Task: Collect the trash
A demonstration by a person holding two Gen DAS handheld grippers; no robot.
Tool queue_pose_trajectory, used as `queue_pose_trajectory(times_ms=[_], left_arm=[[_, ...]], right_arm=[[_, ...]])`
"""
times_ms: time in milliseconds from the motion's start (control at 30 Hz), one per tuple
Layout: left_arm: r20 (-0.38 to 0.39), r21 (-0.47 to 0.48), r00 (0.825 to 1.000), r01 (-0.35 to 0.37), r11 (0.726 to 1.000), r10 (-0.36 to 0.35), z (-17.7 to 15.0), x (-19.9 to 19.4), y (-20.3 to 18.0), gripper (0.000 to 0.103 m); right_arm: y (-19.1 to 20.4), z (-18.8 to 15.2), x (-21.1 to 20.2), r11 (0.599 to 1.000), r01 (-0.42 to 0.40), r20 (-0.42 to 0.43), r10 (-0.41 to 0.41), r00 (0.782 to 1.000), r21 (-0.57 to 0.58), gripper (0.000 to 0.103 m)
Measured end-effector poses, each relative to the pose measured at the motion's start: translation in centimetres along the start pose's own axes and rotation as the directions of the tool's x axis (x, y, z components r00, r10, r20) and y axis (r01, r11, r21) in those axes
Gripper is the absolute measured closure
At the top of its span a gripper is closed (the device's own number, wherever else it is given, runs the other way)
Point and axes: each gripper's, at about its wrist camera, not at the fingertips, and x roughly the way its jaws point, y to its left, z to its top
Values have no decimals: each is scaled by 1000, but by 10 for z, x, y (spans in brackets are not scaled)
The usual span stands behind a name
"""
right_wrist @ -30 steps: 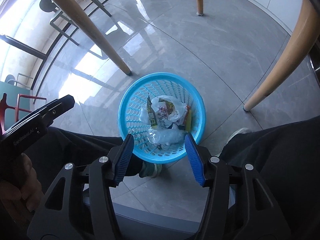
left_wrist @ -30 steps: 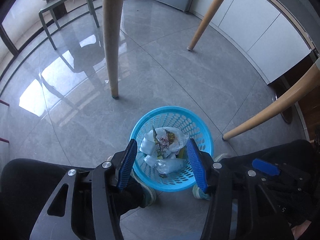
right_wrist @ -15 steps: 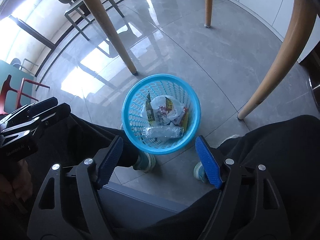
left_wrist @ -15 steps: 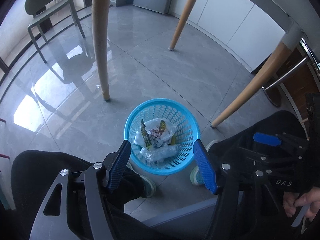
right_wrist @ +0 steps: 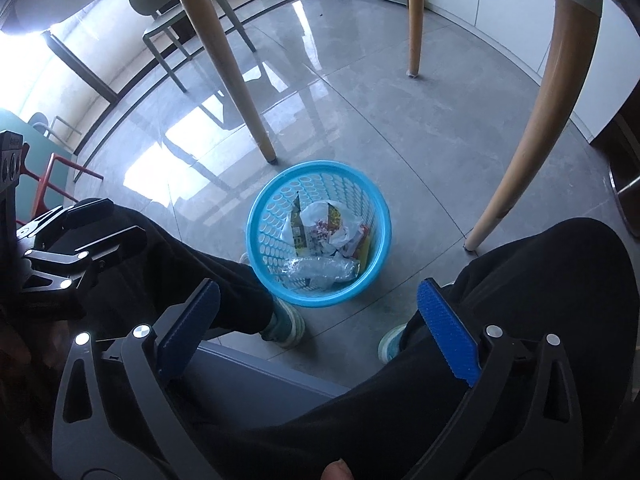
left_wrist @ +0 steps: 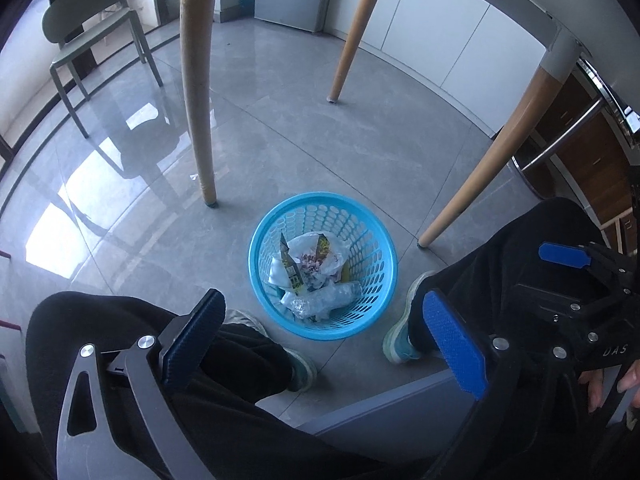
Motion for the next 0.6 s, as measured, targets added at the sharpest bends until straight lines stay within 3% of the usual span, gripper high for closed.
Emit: queue_pose_trajectory(times_ms=[600], left_arm=[[-27, 11, 999, 19, 1000, -19, -2, 0, 3, 6]], right_arm=[[2, 0, 6, 998, -55, -49, 55, 997, 6, 9]])
